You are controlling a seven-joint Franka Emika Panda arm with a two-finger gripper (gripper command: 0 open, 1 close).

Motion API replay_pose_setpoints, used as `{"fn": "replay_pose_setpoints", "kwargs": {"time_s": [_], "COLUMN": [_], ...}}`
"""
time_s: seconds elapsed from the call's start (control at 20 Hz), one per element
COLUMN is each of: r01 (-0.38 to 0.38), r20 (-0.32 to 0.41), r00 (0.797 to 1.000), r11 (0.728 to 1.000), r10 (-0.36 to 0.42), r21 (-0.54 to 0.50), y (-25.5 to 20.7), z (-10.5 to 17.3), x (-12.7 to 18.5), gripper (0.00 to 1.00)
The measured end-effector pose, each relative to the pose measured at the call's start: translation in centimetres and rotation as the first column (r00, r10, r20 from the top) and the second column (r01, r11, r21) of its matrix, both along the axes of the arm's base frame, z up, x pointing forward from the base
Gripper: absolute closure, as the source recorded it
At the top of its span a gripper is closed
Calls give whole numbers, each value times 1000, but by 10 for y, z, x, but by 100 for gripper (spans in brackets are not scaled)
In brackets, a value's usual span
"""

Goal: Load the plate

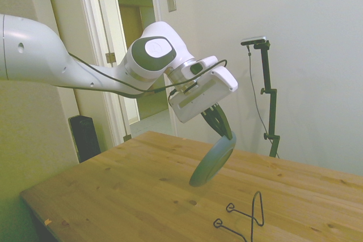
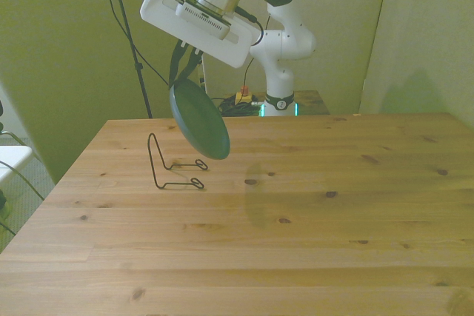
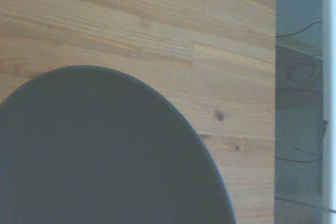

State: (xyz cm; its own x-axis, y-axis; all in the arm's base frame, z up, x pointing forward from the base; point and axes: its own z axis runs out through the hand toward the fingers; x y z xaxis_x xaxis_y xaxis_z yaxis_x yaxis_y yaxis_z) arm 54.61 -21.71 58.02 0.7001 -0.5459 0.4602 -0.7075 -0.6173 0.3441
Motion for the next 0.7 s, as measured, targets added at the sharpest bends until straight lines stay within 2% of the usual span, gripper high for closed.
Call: {"fn": "replay_pose_setpoints", "kwargs": {"time_s": [0.2, 0.45, 0.7], "r01": [-6, 17, 16], "r20": [-25, -17, -30], "r00": [1000, 1000, 999], "r11": [998, 996, 995], "r10": [4, -18, -19], "r21": [-57, -84, -94], "y": [-13, -51, -67], "z": [-5, -6, -25], "x": [-10, -26, -22], "gripper": [100, 100, 100]}}
